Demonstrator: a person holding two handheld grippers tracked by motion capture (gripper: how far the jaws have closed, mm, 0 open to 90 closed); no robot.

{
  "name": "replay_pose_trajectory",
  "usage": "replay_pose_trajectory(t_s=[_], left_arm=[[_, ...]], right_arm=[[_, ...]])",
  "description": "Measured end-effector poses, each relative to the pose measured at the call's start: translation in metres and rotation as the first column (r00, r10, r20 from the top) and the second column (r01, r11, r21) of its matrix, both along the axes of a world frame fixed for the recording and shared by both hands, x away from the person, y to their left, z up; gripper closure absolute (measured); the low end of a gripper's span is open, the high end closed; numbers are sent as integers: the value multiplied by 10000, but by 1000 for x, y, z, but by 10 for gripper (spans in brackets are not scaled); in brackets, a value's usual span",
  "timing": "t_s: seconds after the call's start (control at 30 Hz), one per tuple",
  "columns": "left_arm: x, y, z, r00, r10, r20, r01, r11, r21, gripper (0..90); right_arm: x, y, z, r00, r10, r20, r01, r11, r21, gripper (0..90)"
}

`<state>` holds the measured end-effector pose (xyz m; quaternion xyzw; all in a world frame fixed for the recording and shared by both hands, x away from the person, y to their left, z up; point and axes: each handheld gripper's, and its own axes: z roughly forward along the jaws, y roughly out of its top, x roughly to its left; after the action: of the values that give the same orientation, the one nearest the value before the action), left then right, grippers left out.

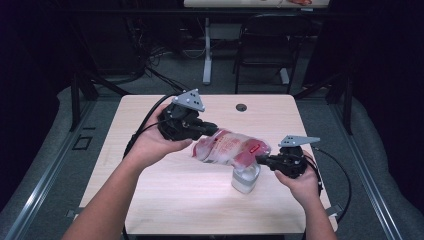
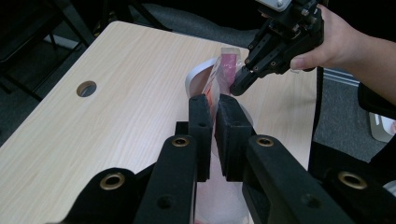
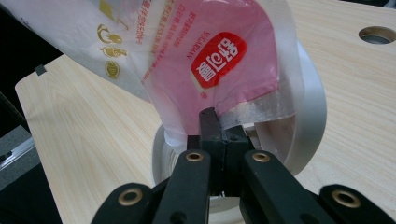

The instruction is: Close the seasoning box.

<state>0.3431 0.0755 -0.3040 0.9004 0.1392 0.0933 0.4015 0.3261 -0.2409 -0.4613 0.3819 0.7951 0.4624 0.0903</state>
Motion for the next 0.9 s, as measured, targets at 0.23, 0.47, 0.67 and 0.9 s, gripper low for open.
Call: replay_pose_trajectory(t_s=[0.23,0.47,0.67,0.9], left_arm=[[-1,-1,1,9999,20,126,-20,10000,-6,879],[-1,-1,2,9999,37,135,-37,10000,-33,882],[-1,0,2,9999,-3,153,3,10000,4,884],[-1,0,3,9999,5,164,-5,10000,-22,893]], right_arm=[[0,0,0,10000,-29,-18,29,10000,48,900],[0,0,0,10000,-59,-2,59,10000,20,900],[-1,0,0,10000,-89,30,89,10000,19,900],[-2,-1,2,9999,-102,60,102,9999,-22,900]])
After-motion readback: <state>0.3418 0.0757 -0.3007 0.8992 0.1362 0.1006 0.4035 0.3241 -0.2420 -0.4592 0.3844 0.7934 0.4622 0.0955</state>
